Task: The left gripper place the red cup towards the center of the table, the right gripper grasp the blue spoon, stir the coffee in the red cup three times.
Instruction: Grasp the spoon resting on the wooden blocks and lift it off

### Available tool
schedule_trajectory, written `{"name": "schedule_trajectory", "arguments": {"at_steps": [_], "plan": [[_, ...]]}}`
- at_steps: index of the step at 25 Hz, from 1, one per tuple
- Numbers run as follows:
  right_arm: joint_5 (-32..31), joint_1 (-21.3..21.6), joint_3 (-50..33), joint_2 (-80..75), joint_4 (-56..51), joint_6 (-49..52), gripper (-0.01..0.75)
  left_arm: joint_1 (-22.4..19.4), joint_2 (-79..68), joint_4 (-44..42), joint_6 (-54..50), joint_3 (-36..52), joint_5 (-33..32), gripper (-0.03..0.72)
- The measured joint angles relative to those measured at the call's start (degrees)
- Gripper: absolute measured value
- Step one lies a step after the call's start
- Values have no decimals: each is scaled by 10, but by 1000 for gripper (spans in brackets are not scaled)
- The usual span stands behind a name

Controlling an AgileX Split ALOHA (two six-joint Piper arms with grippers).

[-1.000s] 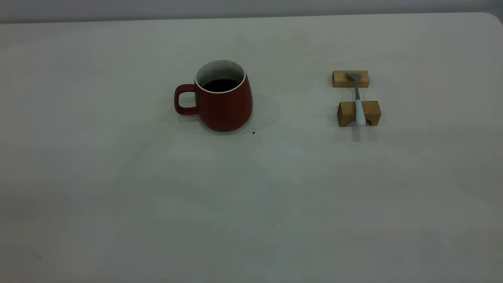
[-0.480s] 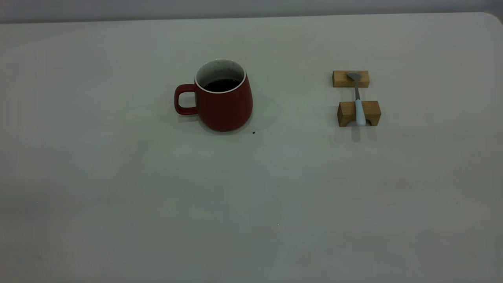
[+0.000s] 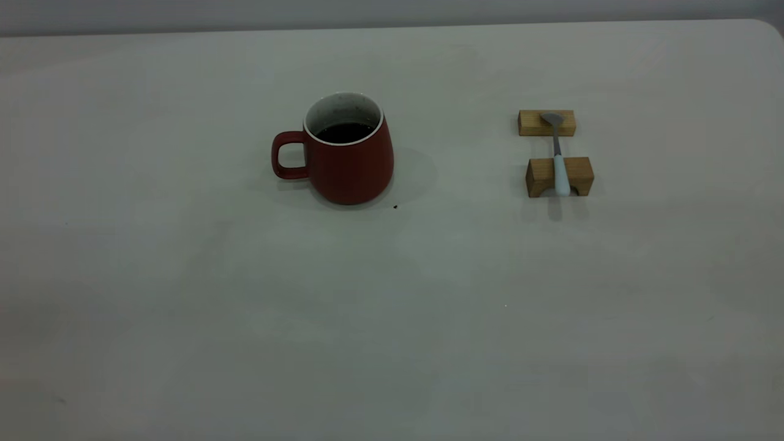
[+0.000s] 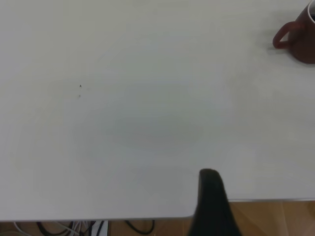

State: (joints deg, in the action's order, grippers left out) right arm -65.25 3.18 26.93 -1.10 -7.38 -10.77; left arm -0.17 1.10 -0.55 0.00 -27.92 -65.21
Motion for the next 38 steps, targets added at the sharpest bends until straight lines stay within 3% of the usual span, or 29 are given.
{"name": "schedule_trajectory", "arguments": {"at_steps": [7, 11, 18, 21, 28, 38], "plan": [[-2, 0, 1, -5, -1, 22, 241, 0, 0, 0, 0, 0, 0, 594], [-17, 0, 33, -81, 12, 58, 273, 0, 0, 0, 0, 0, 0, 594], [61, 0, 118, -334, 12, 56, 573, 0, 0, 0, 0, 0, 0, 594], [108, 0, 141, -465, 6, 49, 649, 0, 0, 0, 0, 0, 0, 594], [222, -4, 163, -727, -80, -38, 665, 0, 0, -1, 0, 0, 0, 594], [345, -114, 231, -1007, -114, -67, 661, 0, 0, -1, 0, 0, 0, 594]]}}
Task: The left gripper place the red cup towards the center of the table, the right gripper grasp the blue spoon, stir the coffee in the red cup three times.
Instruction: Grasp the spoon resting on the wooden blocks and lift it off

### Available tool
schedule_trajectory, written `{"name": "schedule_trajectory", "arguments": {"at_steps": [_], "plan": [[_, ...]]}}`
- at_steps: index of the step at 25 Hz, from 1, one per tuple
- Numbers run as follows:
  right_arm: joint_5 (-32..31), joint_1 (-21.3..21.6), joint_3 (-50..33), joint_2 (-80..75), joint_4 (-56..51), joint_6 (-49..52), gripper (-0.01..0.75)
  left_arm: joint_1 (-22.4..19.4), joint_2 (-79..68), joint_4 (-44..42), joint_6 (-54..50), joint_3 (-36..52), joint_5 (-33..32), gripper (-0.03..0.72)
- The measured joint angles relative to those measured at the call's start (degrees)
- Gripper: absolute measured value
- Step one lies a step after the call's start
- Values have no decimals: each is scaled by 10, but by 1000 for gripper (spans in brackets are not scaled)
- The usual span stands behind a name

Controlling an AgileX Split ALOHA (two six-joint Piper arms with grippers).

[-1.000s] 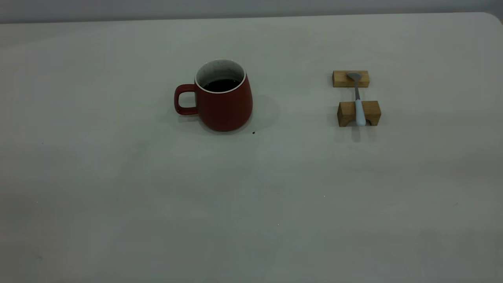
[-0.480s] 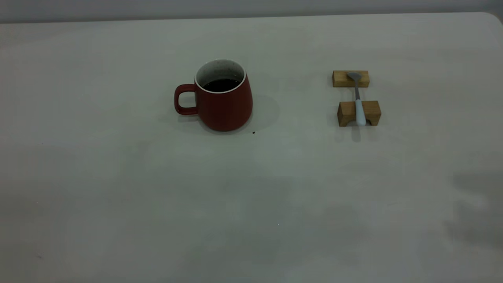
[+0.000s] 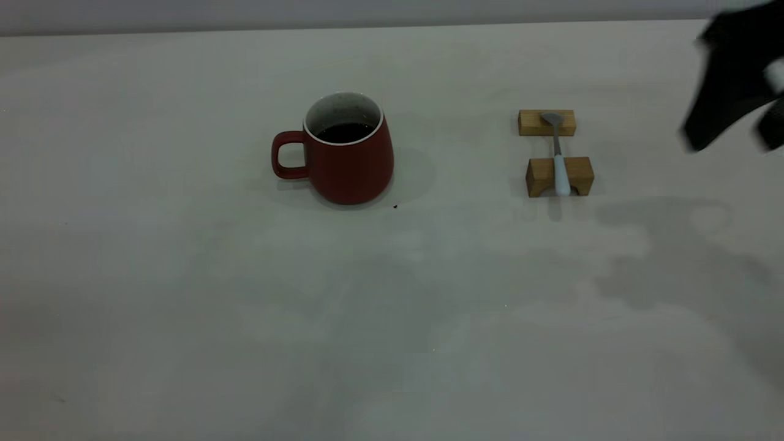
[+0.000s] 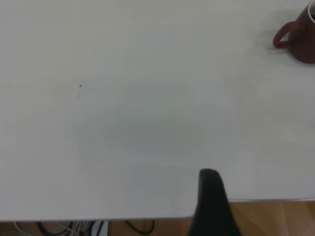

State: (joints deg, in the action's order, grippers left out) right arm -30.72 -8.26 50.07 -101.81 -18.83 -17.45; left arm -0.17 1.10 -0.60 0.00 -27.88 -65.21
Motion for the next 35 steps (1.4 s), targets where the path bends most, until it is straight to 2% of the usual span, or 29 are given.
{"name": "schedule_trajectory", "arguments": {"at_steps": [7, 20, 30, 33, 35], "plan": [[8, -47, 107, -160, -1, 7, 659, 0, 0, 0, 0, 0, 0, 594], [-8, -55, 255, -306, 20, 7, 641, 0, 0, 0, 0, 0, 0, 594], [-25, -55, 300, -346, 22, 7, 628, 0, 0, 0, 0, 0, 0, 594], [-21, -55, 300, -347, 27, 7, 597, 0, 0, 0, 0, 0, 0, 594], [-18, -55, 300, -348, 34, 8, 549, 0, 0, 0, 0, 0, 0, 594]]}}
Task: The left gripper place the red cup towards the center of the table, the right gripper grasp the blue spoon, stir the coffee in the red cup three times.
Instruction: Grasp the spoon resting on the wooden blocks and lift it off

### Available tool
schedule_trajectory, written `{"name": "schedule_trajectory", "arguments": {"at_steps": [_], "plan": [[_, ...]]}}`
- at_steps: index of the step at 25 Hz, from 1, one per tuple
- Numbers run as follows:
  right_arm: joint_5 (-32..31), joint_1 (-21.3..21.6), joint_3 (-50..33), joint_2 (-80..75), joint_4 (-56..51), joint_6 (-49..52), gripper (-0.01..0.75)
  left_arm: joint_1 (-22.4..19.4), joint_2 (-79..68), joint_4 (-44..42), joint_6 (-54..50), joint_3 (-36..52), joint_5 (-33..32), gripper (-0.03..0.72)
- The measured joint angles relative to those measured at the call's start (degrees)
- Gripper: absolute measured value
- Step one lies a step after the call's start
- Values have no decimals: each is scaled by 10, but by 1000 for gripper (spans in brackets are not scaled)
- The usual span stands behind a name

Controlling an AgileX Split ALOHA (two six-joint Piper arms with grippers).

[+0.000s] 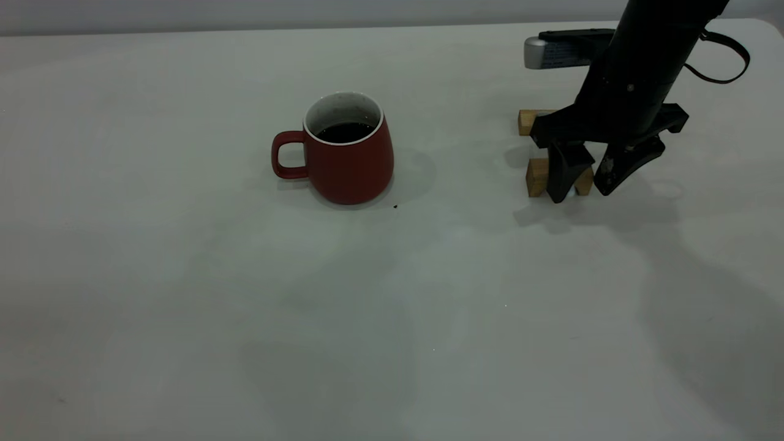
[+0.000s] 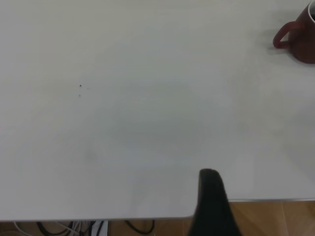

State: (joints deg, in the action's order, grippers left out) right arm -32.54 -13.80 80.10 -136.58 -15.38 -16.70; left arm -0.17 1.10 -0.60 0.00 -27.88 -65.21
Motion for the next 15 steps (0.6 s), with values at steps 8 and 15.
{"name": "schedule_trajectory", "arguments": {"at_steps": [8, 15], "plan": [[3, 0, 0, -3, 4, 5, 167, 0, 0, 0, 0, 0, 0, 594], [-22, 0, 0, 58, 4, 6, 149, 0, 0, 0, 0, 0, 0, 594]]}}
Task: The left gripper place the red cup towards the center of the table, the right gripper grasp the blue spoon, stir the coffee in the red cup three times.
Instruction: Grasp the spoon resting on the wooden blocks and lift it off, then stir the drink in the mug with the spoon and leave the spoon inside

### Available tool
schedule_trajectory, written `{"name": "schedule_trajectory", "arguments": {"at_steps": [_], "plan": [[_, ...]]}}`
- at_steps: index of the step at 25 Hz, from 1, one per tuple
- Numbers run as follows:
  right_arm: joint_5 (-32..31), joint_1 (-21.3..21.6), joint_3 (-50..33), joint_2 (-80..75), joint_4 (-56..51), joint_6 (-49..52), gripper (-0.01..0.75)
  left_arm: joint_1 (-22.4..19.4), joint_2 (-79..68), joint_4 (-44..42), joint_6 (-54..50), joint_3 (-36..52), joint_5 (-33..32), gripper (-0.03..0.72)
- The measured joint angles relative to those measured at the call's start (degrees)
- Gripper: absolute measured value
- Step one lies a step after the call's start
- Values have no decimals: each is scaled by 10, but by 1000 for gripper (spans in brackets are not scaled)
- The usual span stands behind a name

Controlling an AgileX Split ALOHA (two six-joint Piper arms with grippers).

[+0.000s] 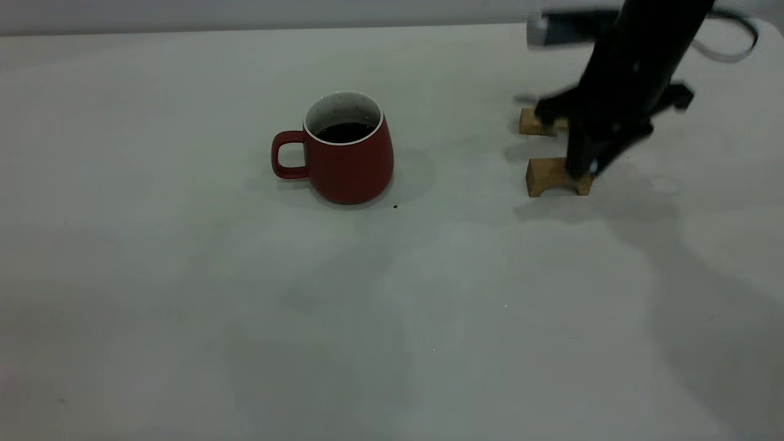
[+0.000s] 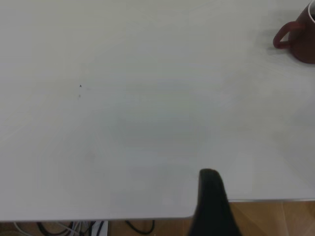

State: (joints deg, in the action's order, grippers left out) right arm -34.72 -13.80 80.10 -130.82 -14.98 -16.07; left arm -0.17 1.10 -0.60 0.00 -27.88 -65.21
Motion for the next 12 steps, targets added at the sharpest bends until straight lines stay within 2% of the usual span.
{"name": "schedule_trajectory", "arguments": {"at_steps": [5, 8, 12], "plan": [[-69, 0, 0, 90, -118, 3, 149, 0, 0, 0, 0, 0, 0, 594], [-118, 0, 0, 116, -236, 11, 149, 0, 0, 0, 0, 0, 0, 594], [-135, -8, -1, 118, -435, 30, 149, 0, 0, 0, 0, 0, 0, 594]]}}
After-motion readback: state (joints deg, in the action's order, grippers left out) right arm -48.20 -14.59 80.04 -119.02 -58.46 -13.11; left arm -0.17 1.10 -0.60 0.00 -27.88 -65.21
